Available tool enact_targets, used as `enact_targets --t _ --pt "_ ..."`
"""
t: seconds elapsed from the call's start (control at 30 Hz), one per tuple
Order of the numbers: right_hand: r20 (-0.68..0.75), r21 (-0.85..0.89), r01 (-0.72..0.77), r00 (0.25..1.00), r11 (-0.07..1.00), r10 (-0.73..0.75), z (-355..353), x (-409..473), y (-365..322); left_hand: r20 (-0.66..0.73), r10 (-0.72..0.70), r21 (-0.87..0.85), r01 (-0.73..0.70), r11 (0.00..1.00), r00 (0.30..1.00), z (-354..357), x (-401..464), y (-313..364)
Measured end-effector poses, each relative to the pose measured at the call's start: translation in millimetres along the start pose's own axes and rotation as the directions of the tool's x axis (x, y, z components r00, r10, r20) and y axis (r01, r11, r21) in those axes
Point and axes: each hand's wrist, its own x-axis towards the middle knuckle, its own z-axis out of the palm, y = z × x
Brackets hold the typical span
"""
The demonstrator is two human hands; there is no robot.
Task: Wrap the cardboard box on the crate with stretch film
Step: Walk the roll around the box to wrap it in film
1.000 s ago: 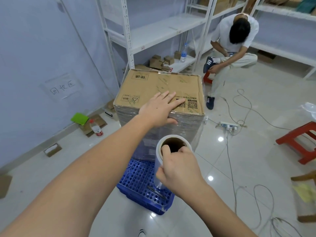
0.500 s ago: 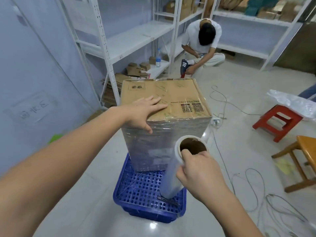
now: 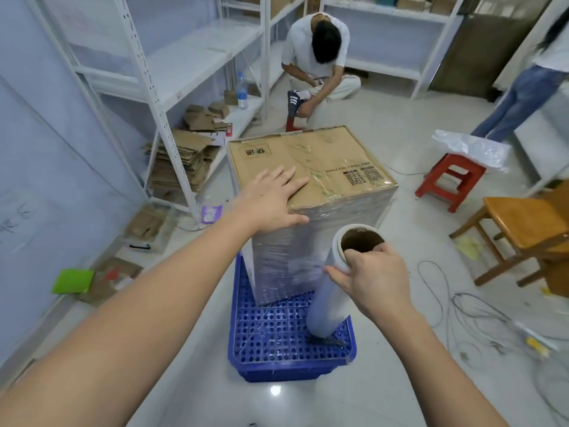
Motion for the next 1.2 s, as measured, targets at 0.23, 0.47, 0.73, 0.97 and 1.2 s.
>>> enact_targets --t 0.23,0.47,0.73,0.97,1.2 --pt "-0.033 0.069 0.1 0.995 0.993 -0.098 -6 -14 -18 -0.012 -0.001 0.0 0.001 1.0 1.0 -1 -1 0" --pt "0.003 0.151 0.293 0.955 0.944 -0.296 -1 -6 -31 -0.019 -0.015 -0.003 0.015 1.0 1.0 1 -3 0" --pt "0.203 0.072 0.321 0.922 0.944 -0.329 -9 1 -56 -0.023 -0.02 -0.007 0.02 1.0 1.0 2 -2 0" --pt "0.203 0.069 0.158 0.964 0.985 -0.169 -12 2 -77 -0.051 -0.031 -0.076 0.027 0.997 0.998 2 -5 -2" --pt "0.408 0.081 0.044 0.91 0.996 -0.074 -19 4 -98 -0.023 0.078 -0.259 -0.082 0.963 0.997 -7 -4 -20"
